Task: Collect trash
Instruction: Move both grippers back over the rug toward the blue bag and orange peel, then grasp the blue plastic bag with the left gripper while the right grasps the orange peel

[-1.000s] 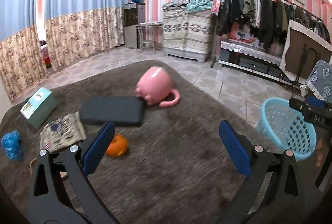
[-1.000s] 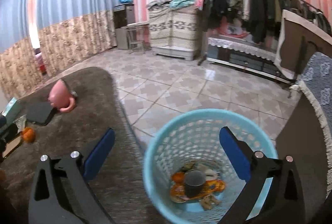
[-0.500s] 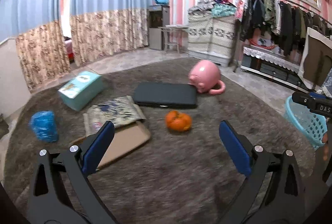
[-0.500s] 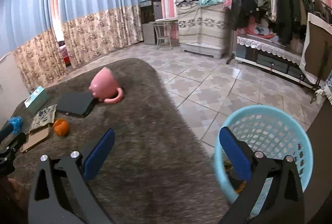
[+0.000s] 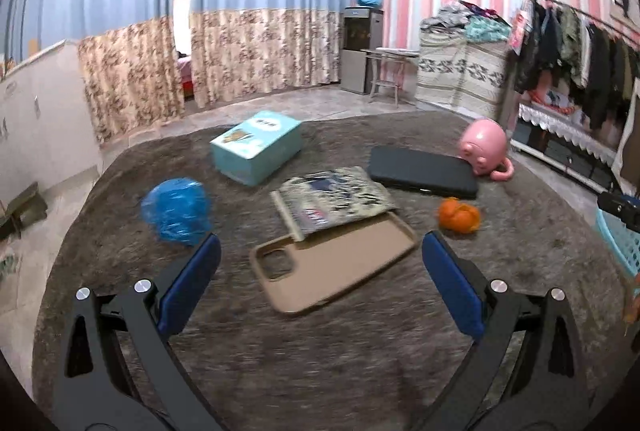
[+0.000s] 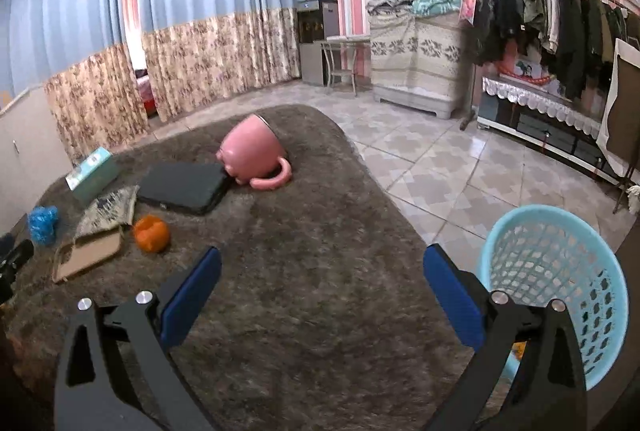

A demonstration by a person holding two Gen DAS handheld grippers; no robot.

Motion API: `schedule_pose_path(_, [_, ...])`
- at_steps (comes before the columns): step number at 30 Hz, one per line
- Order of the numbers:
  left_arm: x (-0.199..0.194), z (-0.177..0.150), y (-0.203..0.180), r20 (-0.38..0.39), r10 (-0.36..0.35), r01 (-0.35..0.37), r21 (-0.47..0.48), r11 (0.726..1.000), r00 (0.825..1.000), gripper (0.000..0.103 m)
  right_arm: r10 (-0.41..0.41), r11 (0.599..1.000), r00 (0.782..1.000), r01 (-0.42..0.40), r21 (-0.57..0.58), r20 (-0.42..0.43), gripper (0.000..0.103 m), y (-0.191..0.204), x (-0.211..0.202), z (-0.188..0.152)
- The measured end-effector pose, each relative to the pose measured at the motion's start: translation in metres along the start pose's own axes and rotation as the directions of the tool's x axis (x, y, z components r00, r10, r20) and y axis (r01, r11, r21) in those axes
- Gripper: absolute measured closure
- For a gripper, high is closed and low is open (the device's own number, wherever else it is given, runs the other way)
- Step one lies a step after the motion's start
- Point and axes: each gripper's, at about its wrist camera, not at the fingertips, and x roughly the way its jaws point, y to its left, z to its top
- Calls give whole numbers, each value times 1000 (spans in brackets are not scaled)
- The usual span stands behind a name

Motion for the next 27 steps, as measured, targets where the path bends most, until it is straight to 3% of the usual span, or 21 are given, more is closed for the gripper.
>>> schedule_pose_path(2, [2, 2, 16, -13, -8, 7, -33, 999, 1000, 6, 3, 1000, 1000, -3, -5, 6, 4, 6, 1, 3])
schedule_pose_path(5, [6, 4, 37, -23, -8, 6, -70, 998, 1000, 6, 19, 999, 998, -21, -28, -65, 4, 17, 13, 5])
schedule_pose_path(8, [16, 4, 62, -43, 34, -39, -102, 994, 998, 5, 46, 999, 996, -47, -8, -78, 4, 26, 20, 4])
schedule_pose_path(11, [27, 3, 78, -71, 54, -62, -114, 992, 996, 5, 18, 999, 997, -21, -39, -79, 4, 38, 25, 1])
schedule_pose_path(15, [47, 0, 98, -129, 144, -154, -73, 985, 981, 5, 14, 993, 993, -26, -111, -115, 4, 57, 37, -8])
schedule_pose_path(20, [60, 7, 116, -135, 127, -139, -84, 987, 983, 5, 6, 981, 991, -32, -191, -131, 4, 81, 45, -20])
schedule_pose_path(23, [75, 14, 125, -141, 102, -119, -114, 986, 985, 5, 32, 979, 987, -63, -193, -160, 4, 89, 49, -25])
schedule_pose_path(27, [87, 19, 126, -138, 123, -139, -110, 984, 983, 6, 68, 981, 981, -100, -169, -184, 4, 98, 57, -27])
